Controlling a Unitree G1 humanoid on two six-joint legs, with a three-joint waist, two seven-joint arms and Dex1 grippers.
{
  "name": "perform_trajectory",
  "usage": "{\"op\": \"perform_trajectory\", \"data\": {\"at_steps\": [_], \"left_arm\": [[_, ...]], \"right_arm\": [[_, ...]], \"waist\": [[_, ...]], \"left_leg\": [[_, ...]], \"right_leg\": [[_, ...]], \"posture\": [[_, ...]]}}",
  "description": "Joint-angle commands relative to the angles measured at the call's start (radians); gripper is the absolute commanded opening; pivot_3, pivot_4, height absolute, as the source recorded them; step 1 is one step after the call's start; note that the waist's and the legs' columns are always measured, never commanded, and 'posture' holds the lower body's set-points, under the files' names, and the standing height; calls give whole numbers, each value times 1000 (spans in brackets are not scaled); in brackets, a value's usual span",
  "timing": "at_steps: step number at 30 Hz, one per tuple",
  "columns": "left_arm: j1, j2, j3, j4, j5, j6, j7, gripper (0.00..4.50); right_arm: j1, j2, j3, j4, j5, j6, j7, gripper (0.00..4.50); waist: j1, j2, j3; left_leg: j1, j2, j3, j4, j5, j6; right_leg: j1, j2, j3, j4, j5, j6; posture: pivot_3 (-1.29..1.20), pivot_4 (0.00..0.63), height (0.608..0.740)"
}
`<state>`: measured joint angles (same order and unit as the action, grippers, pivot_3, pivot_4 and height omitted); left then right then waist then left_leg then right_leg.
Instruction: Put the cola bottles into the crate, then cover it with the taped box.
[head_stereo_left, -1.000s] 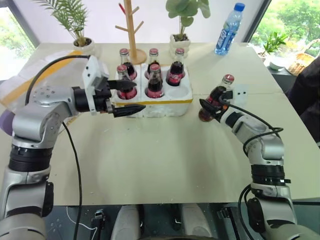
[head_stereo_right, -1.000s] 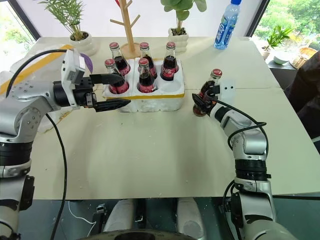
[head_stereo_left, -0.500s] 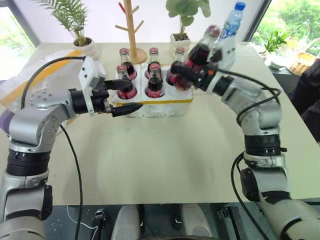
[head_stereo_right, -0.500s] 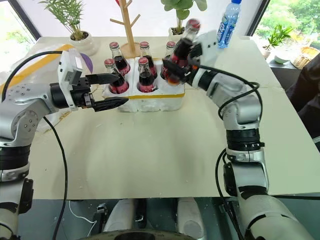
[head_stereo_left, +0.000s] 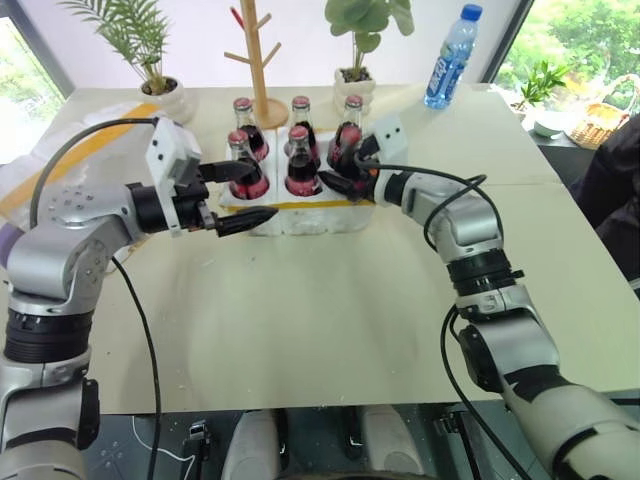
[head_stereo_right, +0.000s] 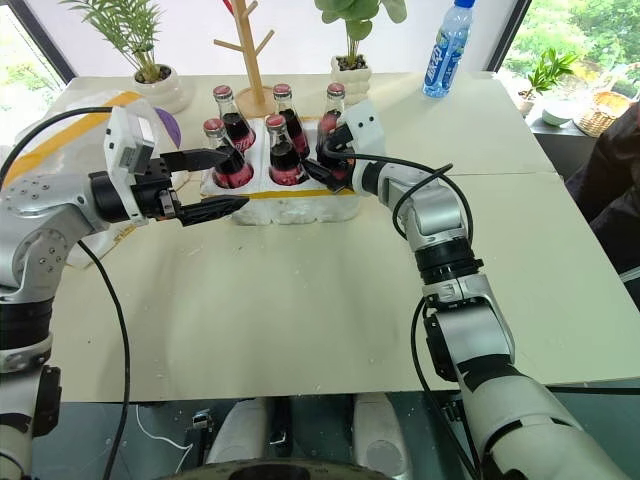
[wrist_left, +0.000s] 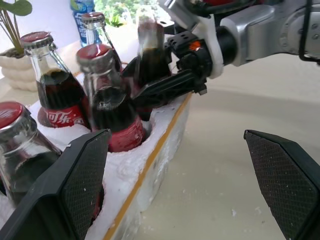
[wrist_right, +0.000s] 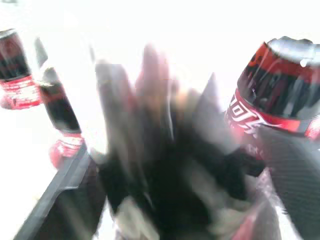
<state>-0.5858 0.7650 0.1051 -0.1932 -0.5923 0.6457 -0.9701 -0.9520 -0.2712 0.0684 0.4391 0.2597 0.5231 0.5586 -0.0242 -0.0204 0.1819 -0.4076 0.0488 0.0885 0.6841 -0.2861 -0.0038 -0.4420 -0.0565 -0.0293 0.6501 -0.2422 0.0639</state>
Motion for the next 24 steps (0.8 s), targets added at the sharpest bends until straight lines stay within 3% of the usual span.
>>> {"op": "perform_trajectory", "data": {"at_steps": [1,8,12,15,20,24], "left_arm": [[14,25,44,-40,-24,-2,-9,4500],[38,65,158,-62,-67,34,44,4500],[136,174,339,-145,-116,107,53,4500],[269,251,477,-176,-98,129,29,4500],[533,376,688,-108,-20,129,-142,4500],[682,483,749,127,111,13,-288,4500]], "right_arm": [[-15,3,-33,-8,28,5,39,4447],[55,-151,-154,-328,233,258,183,4447],[110,-384,-216,-520,316,323,330,4447],[101,-479,-261,-545,376,368,373,4447],[57,-515,-251,-562,381,332,392,4447],[39,-494,-224,-554,413,311,448,4447]], "waist": [[0,0,0],[13,1,0],[11,0,1],[4,0,1],[-7,1,1],[-10,1,1]], "left_leg": [[0,0,0,0,0,0],[-2,1,0,0,0,0],[-2,0,0,0,-1,2],[-1,0,0,-1,-2,3],[1,2,2,-1,-1,2],[1,1,2,-1,-1,1]], "right_leg": [[0,0,0,0,0,0],[-1,-1,0,-1,0,0],[-1,-4,-1,-2,0,1],[0,-4,-1,-3,-1,1],[-1,-1,0,-2,-1,-1],[-2,-1,-1,-1,-2,-3]], "posture": [[0,150,740],[0,150,740],[0,150,740],[0,150,740],[0,150,740],[0,150,740]]}}
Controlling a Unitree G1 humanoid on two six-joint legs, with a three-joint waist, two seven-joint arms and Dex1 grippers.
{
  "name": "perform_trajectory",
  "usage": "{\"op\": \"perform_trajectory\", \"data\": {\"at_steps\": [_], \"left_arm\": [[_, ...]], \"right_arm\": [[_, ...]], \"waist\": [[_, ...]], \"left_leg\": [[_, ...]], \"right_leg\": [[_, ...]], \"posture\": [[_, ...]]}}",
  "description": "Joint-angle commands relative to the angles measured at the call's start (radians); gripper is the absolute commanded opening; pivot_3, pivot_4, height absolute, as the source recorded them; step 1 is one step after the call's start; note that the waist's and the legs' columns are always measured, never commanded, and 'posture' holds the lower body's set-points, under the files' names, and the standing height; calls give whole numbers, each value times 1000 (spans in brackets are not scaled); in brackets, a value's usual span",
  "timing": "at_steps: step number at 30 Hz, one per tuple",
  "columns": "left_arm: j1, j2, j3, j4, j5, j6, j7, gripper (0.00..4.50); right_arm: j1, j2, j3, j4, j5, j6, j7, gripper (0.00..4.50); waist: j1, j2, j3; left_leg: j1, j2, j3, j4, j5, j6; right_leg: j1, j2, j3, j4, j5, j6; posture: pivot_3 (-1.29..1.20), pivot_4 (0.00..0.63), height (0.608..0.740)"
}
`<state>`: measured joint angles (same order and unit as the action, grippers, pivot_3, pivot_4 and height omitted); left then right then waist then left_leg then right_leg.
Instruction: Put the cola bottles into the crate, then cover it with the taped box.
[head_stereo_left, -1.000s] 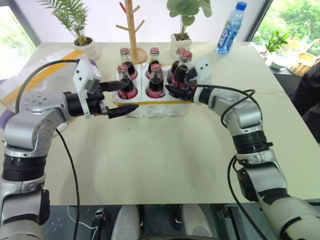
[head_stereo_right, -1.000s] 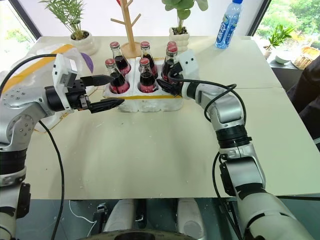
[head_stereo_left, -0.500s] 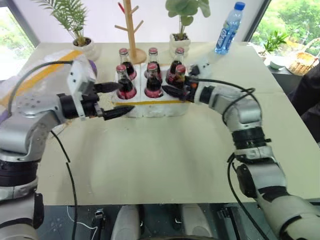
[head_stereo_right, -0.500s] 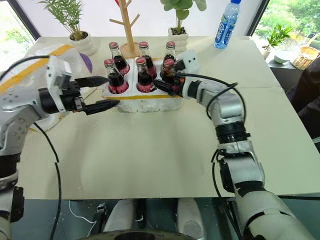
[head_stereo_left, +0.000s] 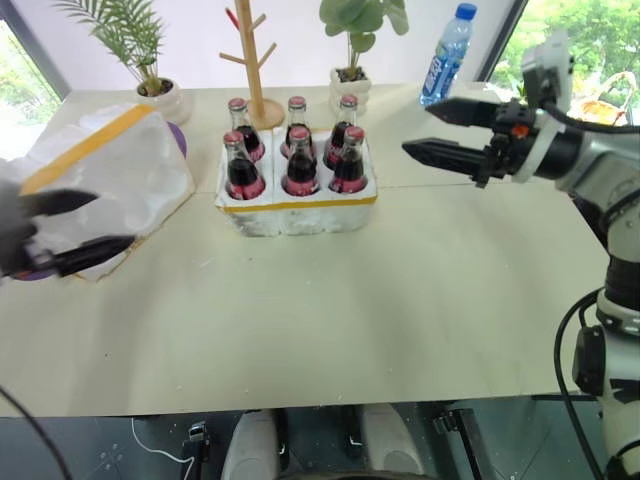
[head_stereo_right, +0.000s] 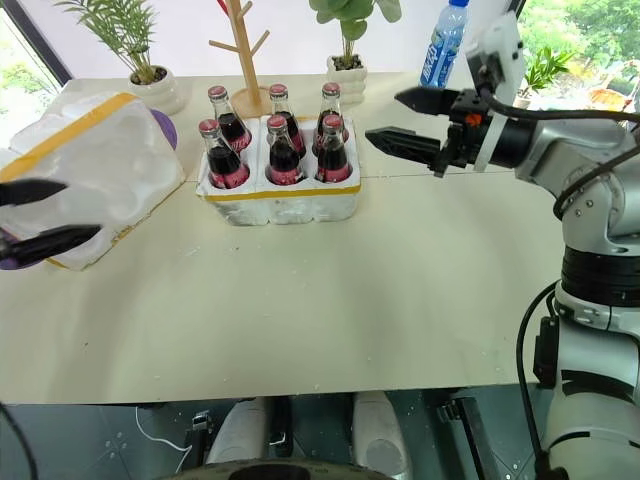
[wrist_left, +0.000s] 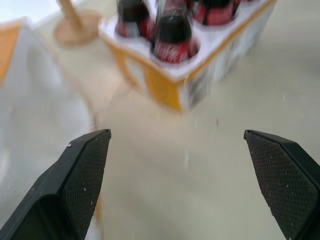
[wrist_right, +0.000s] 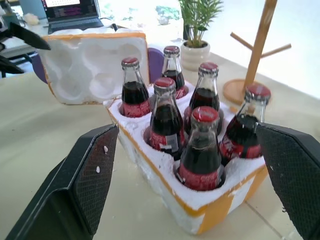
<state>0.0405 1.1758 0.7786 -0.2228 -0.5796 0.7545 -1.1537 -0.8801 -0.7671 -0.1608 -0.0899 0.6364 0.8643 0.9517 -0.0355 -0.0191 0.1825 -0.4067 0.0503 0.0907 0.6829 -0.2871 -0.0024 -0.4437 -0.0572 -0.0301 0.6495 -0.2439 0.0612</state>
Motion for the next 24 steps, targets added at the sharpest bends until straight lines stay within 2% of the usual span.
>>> {"op": "perform_trajectory", "data": {"at_steps": [1,3,6,11,15,19,24], "left_arm": [[86,104,81,229,121,-115,-159,4500],[111,162,56,380,159,-177,-243,4500],[66,225,-39,559,212,-286,-271,4500],[-133,317,-272,773,243,-392,-349,4500],[-350,325,-481,915,338,-486,-383,4500],[-605,299,-659,1086,472,-555,-403,4500],[-848,254,-808,1255,624,-638,-411,4500]], "right_arm": [[-30,-3,17,-33,42,-45,90,4447],[-41,-9,43,-26,35,-67,130,4447],[-75,13,60,20,13,-84,117,4447],[-76,18,89,43,-19,-128,131,4447],[-89,7,95,48,-17,-139,159,4447],[-80,-40,83,9,36,-118,261,4447],[-56,-70,44,-52,114,-73,296,4447]], "waist": [[1,0,0],[3,0,0],[4,0,0],[17,-1,0],[22,-1,0],[22,-1,0],[21,-1,0]], "left_leg": [[0,0,0,0,0,0],[-1,0,1,-1,0,0],[-2,0,2,-1,0,0],[-2,0,5,-1,-1,1],[-3,-1,10,-2,-1,1],[-5,-1,11,-1,-1,1],[-5,-1,12,0,-1,1]], "right_leg": [[0,0,-1,0,0,0],[-1,-1,-1,-1,-2,-3],[-2,-4,-1,-1,-2,-2],[-3,-6,-1,-2,-2,-3],[-5,-5,-1,0,0,0],[-7,-3,0,1,0,1],[-7,-2,0,1,1,1]], "posture": [[0,150,740],[0,150,740],[0,150,740],[0,150,740],[0,150,740],[0,150,740],[0,150,740]]}}
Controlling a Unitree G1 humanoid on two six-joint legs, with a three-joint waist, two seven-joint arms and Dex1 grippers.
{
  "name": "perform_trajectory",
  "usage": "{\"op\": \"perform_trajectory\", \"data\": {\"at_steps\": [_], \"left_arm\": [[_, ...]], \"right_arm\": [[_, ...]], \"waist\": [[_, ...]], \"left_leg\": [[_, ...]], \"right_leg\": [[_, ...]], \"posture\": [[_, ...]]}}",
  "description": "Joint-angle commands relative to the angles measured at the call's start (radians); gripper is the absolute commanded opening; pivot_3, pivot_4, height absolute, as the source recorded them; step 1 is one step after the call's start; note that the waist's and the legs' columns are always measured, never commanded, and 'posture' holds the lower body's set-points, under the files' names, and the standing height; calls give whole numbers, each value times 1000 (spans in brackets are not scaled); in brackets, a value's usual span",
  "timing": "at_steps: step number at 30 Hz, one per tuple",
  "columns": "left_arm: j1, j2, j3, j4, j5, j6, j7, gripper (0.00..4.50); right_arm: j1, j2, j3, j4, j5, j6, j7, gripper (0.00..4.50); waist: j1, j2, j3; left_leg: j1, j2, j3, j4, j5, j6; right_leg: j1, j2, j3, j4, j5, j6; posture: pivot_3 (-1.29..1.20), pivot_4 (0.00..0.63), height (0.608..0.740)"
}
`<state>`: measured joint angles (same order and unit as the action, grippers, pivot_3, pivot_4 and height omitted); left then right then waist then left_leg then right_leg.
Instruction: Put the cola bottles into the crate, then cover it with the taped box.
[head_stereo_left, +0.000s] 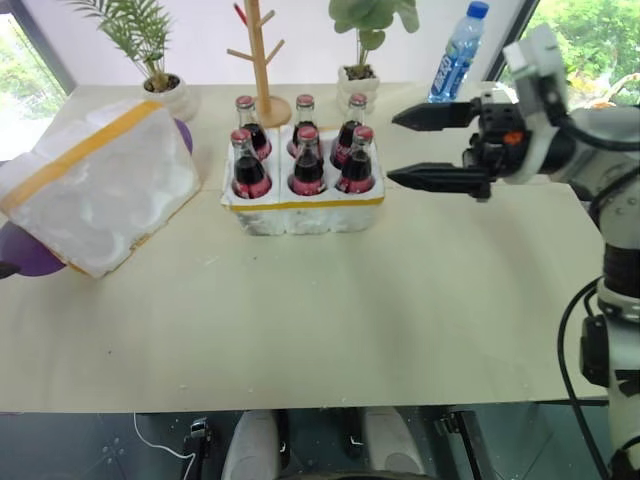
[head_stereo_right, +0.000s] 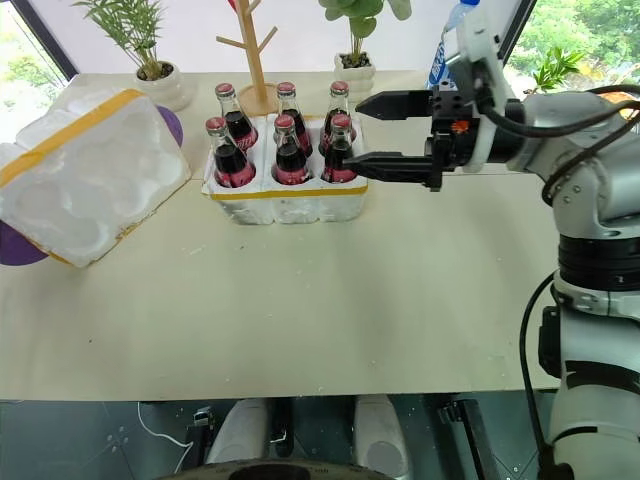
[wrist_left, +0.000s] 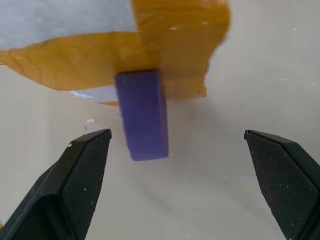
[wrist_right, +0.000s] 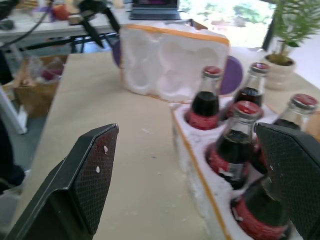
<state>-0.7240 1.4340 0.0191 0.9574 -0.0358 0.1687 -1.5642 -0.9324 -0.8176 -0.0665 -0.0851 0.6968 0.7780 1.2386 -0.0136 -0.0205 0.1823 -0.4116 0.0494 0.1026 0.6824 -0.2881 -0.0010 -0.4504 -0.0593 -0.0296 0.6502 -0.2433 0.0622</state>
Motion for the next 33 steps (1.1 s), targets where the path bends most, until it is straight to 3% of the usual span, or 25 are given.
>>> {"op": "perform_trajectory", "data": {"at_steps": [1,9,16,24,26,33], "left_arm": [[-123,-20,-69,103,105,-63,6,4500],[-276,-129,-176,262,255,-140,93,4500],[-312,-193,-184,313,281,-141,101,4500],[-331,-197,-175,320,274,-118,56,548],[-336,-193,-175,316,275,-117,49,305],[-350,-182,-122,277,234,-168,117,305]], "right_arm": [[3,-19,-55,-66,58,14,3,4447],[42,-23,-81,-103,79,22,-48,4447],[64,-29,-94,-140,103,29,-86,4447],[87,-41,-100,-158,108,26,-107,4500],[91,-42,-97,-156,114,33,-111,4500],[107,-56,-101,-144,101,42,-133,4500]], "waist": [[0,0,0],[0,-1,-1],[4,-1,-1],[3,-2,-1],[3,-2,-1],[2,-2,-1]], "left_leg": [[0,0,0,0,0,0],[0,0,0,1,0,0],[0,0,-1,2,0,0],[0,0,-1,2,0,0],[0,0,-1,2,0,0],[0,0,-1,2,0,1]], "right_leg": [[0,0,0,0,0,0],[0,-1,0,1,0,0],[0,-1,0,2,0,0],[1,-2,0,3,0,0],[1,-2,0,3,0,0],[1,-2,0,3,0,0]], "posture": [[0,150,740],[0,150,740],[0,150,740],[0,150,740],[0,150,740],[0,150,740]]}}
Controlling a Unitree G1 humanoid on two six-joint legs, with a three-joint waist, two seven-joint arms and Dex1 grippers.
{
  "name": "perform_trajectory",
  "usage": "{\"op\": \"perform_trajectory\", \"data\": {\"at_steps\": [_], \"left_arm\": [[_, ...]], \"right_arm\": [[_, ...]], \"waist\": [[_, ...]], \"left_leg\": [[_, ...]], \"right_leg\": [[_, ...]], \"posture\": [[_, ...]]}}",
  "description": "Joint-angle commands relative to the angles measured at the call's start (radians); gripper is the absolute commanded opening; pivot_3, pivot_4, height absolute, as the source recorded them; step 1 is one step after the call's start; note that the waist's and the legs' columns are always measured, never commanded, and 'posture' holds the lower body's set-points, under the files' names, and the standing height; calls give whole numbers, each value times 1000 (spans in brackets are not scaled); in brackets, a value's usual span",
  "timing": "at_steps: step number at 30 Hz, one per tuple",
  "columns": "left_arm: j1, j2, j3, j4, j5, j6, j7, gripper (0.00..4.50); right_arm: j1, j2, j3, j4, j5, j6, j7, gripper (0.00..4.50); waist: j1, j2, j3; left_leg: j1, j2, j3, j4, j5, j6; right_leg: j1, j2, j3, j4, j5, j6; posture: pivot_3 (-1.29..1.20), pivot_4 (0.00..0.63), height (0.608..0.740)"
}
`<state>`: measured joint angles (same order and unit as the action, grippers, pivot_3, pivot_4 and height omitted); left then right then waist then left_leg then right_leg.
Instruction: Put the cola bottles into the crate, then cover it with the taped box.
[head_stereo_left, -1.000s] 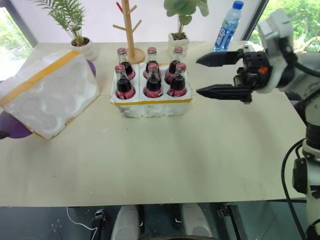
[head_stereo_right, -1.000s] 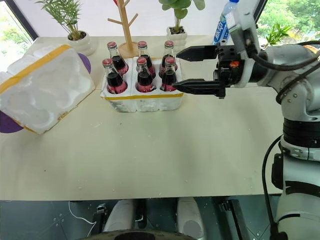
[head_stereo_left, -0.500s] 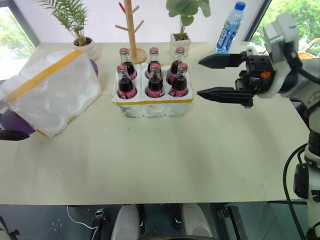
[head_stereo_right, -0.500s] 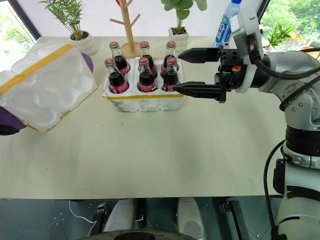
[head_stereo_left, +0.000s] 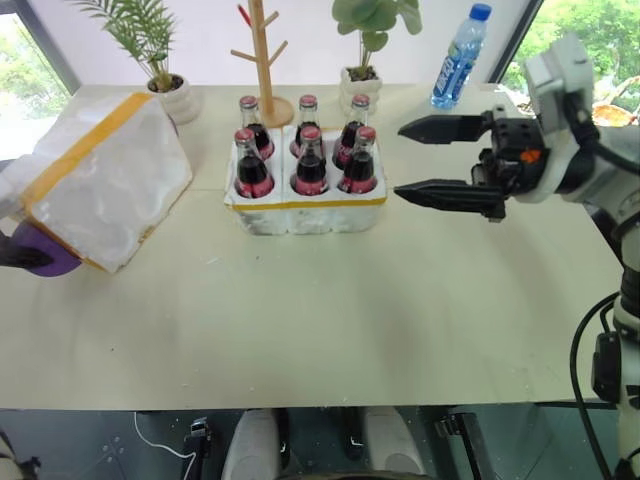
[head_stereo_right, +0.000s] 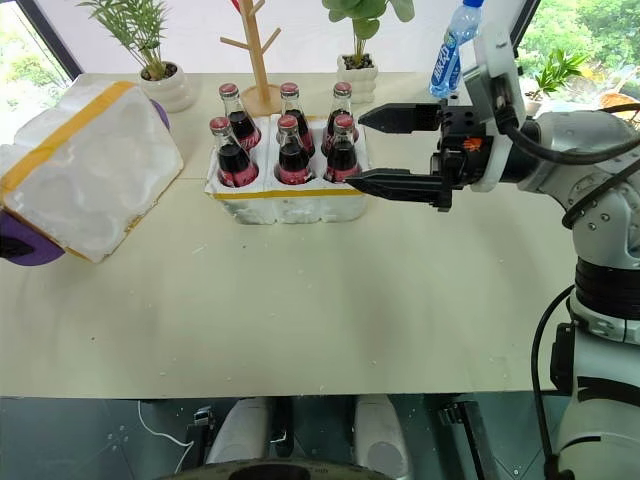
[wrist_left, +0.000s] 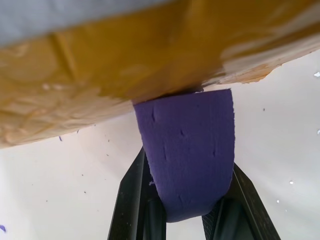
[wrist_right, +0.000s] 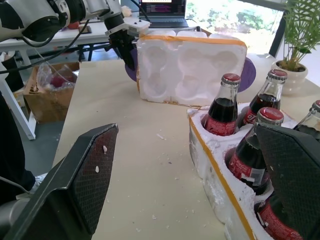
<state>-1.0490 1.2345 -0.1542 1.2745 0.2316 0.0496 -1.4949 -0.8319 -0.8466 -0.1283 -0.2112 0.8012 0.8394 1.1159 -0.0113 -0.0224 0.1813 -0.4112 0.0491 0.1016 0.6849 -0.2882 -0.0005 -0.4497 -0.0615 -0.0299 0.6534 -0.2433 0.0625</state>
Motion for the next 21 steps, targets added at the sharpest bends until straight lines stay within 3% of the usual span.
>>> {"op": "perform_trajectory", "data": {"at_steps": [1,8,15,21], "left_arm": [[-23,18,67,-57,-41,-79,93,305],[5,-43,184,-275,-81,-238,513,305],[78,-98,116,-566,143,-503,986,305],[82,-221,83,-753,253,-506,1165,305]], "right_arm": [[16,-33,-44,-20,-9,-23,-13,4500],[99,-77,-102,-45,11,-14,-38,4500],[139,-72,-116,-64,26,-13,-69,4500],[179,-65,-138,-81,42,-8,-101,4500]], "waist": [[1,-2,0],[2,-5,0],[-1,-5,0],[7,-5,-1]], "left_leg": [[0,0,0,0,0,0],[0,1,-1,0,0,0],[0,0,0,0,0,0],[0,-1,0,1,0,0]], "right_leg": [[0,0,0,0,0,0],[0,-2,0,0,1,1],[1,-1,0,0,1,1],[1,-1,0,0,1,2]], "posture": [[0,150,740],[0,150,740],[0,150,740],[0,150,740]]}}
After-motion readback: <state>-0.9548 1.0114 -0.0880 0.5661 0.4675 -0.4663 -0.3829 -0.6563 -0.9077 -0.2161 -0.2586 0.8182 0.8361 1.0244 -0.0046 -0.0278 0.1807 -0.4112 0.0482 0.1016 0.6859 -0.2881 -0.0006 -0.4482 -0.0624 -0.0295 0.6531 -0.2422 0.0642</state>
